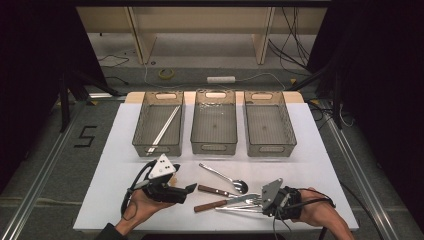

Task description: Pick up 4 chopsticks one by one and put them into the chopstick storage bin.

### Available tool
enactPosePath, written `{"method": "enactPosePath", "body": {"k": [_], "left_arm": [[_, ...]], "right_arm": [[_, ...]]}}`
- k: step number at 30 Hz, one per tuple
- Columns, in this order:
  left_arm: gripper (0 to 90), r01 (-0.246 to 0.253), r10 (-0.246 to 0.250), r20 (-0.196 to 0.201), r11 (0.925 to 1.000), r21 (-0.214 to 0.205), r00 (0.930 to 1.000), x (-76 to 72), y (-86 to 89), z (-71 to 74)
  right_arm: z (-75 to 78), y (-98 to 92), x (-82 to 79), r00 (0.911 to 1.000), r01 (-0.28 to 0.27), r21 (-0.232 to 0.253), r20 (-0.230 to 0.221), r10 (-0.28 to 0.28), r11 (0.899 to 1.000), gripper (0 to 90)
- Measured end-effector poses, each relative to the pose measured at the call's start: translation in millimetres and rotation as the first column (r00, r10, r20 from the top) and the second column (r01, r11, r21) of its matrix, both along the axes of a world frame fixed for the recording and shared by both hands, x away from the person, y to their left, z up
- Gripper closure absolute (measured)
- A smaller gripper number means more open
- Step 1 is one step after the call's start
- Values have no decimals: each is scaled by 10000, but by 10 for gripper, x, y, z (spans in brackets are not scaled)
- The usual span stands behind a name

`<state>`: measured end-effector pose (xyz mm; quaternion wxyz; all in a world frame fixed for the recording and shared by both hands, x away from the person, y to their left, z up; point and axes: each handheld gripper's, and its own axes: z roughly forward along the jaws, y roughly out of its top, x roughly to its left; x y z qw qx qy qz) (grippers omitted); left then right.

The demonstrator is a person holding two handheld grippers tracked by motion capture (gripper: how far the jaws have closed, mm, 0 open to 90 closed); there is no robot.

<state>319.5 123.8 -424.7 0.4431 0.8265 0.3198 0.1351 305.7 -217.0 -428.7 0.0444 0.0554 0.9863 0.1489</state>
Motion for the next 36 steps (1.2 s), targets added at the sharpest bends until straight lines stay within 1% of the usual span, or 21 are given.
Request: {"method": "enactPosePath", "body": {"k": [1, 3, 4, 5, 7, 9, 10, 11, 14, 17, 19, 21, 24, 25, 26, 28, 31, 34, 35, 36], "left_arm": [[171, 120, -120, -51, 9999, 40, 9999, -6, -34, -10], [173, 422, -421, -140, 9991, 87, 9990, -19, -105, -34], [175, 573, -571, -191, 9983, 121, 9982, -30, -147, -46], [178, 777, -772, -195, 9967, 232, 9968, -41, -191, -56], [183, 1156, -1144, -317, 9925, 386, 9929, -68, -285, -78], [188, 1488, -1470, -355, 9873, 550, 9885, -98, -390, -105], [190, 1696, -1674, -387, 9835, 635, 9851, -108, -439, -118], [196, 1925, -1897, -465, 9790, 666, 9807, -116, -491, -134], [216, 2496, -2450, -567, 9633, 986, 9679, -137, -657, -191], [246, 3113, -3050, -670, 9414, 1296, 9500, -146, -834, -247], [273, 3494, -3426, -699, 9245, 1525, 9369, -157, -943, -287], [295, 3751, -3680, -726, 9101, 1760, 9270, -165, -1036, -316], [348, 4010, -3948, -708, 8979, 1814, 9160, -158, -1136, -331], [370, 4113, -4052, -716, 8925, 1851, 9114, -153, -1165, -336], [391, 4185, -4125, -722, 8885, 1881, 9081, -149, -1189, -347], [419, 4245, -4191, -721, 8809, 2093, 9051, -135, -1233, -372], [461, 4335, -4288, -718, 8729, 2240, 9005, -108, -1291, -411], [510, 4505, -4469, -750, 8562, 2530, 8914, -105, -1327, -445], [530, 4550, -4516, -763, 8518, 2598, 8890, -108, -1332, -454], [547, 4551, -4522, -751, 8513, 2609, 8888, -111, -1340, -460]], "right_arm": [[11, 5, 4, 10000, 58, -75, -18, -58, 10000, 871], [22, 14, 14, 10000, 11, -51, -31, -11, 10000, 871], [25, 19, 12, 10000, 77, -27, -17, -77, 10000, 871], [30, 23, 21, 10000, 9, -47, -14, -9, 10000, 871], [37, 27, 26, 10000, -4, -42, 4, 4, 10000, 871], [52, 33, 22, 10000, 47, -31, -38, -47, 10000, 871], [60, 35, 24, 10000, -1, -26, -24, 1, 10000, 871], [72, 39, 22, 10000, 6, -41, -3, -6, 10000, 871], [96, 51, 20, 10000, -55, -42, 33, 55, 10000, 871], [103, 59, 18, 10000, -47, -92, 55, 48, 9999, 871], [112, 58, 15, 9999, -88, -109, 69, 89, 9999, 871], [129, 53, 6, 10000, -90, -107, 15, 90, 9999, 871], [149, 45, -1, 9999, -82, -105, 64, 83, 9999, 871], [152, 43, 0, 9999, -68, -89, 92, 69, 9999, 871], [152, 42, 2, 9999, -78, -84, 105, 79, 9999, 870], [151, 43, 1, 9999, -87, -87, 82, 88, 9999, 871], [152, 49, -1, 9999, -97, -110, 91, 98, 9999, 870], [155, 51, -4, 9999, -92, -85, 114, 93, 9999, 870], [158, 50, -3, 9999, -125, -97, 88, 126, 9999, 870], [151, 49, -6, 9998, -121, -6, 138, 121, 9999, 870]]}}
